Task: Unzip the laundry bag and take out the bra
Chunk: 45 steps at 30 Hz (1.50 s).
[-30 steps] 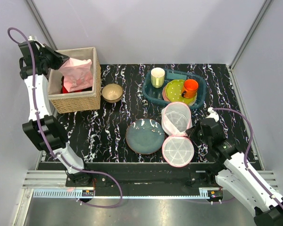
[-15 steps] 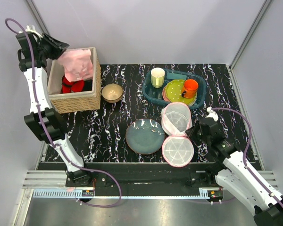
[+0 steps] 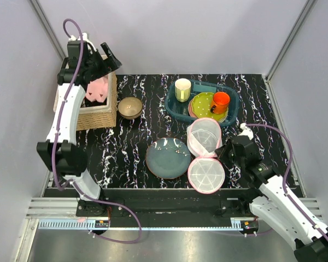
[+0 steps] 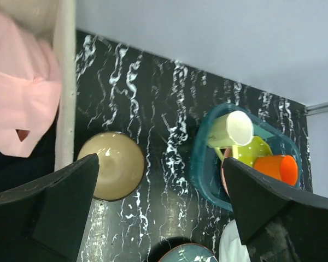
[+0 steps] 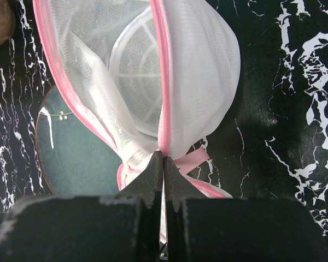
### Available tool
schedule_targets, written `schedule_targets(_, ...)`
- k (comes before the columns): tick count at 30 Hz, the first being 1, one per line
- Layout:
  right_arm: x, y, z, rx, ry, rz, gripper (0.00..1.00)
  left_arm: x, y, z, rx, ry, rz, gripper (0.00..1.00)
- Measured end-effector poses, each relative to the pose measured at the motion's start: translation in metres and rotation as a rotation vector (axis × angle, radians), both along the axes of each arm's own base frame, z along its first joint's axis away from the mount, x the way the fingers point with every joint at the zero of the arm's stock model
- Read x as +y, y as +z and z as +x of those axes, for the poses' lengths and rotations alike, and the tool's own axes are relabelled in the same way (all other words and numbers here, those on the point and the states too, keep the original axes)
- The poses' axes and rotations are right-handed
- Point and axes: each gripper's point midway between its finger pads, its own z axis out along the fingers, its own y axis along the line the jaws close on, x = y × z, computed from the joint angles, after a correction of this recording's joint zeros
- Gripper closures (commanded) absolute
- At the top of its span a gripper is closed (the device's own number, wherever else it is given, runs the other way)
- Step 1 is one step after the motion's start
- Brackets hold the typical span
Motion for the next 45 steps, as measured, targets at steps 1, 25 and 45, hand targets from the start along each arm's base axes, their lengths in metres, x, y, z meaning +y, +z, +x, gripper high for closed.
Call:
schedule_targets(1, 0.000, 0.001, 0.000, -0.004, 0.000, 0.002, 1.00, -0.011, 0.017, -0.009, -0.038, -0.022, 0.015, 0.01)
schedule_targets(25, -0.056, 0.074, 0.014, -0.165, -0.207, -0.180, 1.00, -0.180, -0.087, -0.161, 0.135, -0.459, 0.003, 0.01)
schedule_targets(45, -0.101, 0.056, 0.045, -0.013, -0.423, -0.437, 0.00, -0.184, -0.085, -0.175, 0.142, -0.500, 0.018, 0.01)
